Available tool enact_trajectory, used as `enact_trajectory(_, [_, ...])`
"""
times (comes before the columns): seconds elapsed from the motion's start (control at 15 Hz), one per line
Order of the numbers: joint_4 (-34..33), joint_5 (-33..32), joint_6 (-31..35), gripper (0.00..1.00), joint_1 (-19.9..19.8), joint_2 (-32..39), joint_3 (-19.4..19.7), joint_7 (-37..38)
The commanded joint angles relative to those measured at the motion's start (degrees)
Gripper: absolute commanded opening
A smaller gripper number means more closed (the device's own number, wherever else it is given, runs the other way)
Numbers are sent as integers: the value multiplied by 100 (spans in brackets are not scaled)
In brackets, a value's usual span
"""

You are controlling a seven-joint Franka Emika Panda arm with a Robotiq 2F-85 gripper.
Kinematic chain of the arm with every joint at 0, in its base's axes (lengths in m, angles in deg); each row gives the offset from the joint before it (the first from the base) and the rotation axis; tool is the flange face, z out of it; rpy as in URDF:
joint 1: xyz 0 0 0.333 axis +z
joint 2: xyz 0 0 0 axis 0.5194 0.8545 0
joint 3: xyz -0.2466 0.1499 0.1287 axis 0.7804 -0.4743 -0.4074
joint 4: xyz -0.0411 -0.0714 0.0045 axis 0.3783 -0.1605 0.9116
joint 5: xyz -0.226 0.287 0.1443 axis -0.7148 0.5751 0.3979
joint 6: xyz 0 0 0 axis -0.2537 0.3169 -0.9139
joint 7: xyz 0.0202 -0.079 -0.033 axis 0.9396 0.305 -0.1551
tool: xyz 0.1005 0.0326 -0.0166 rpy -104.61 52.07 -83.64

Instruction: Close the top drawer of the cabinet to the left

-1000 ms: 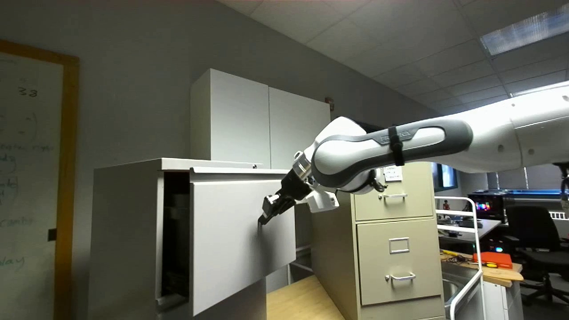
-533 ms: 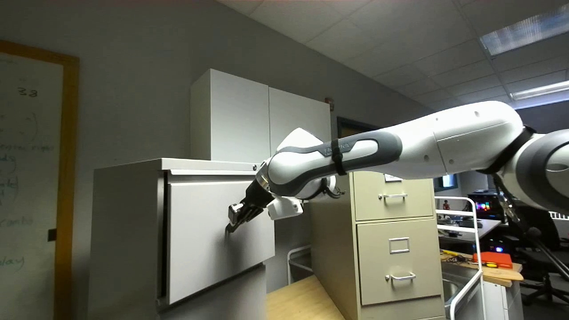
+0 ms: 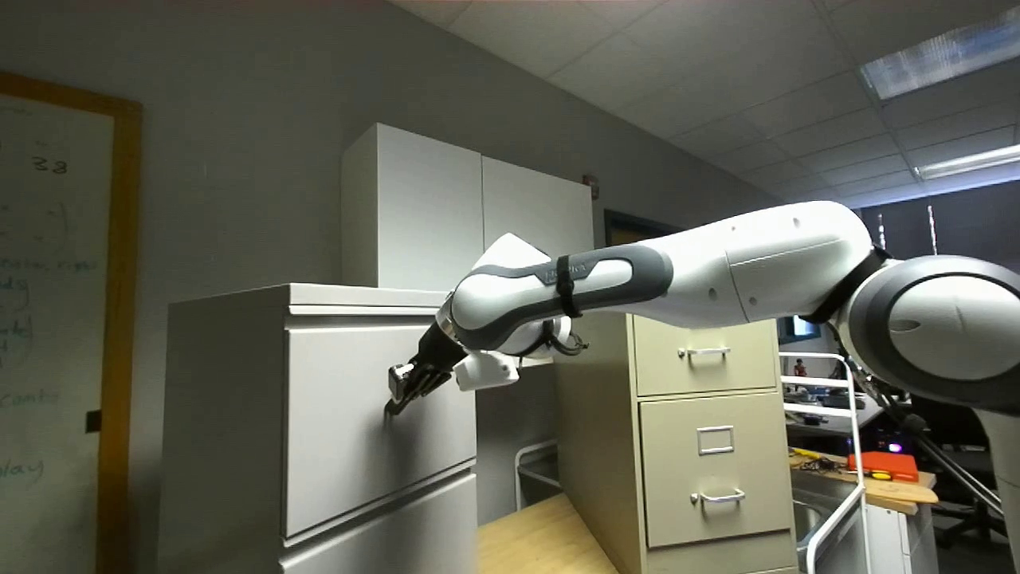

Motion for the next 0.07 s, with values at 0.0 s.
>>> enact_trajectory(0.0, [-533,-47,-167,6,-169,336,-210,62])
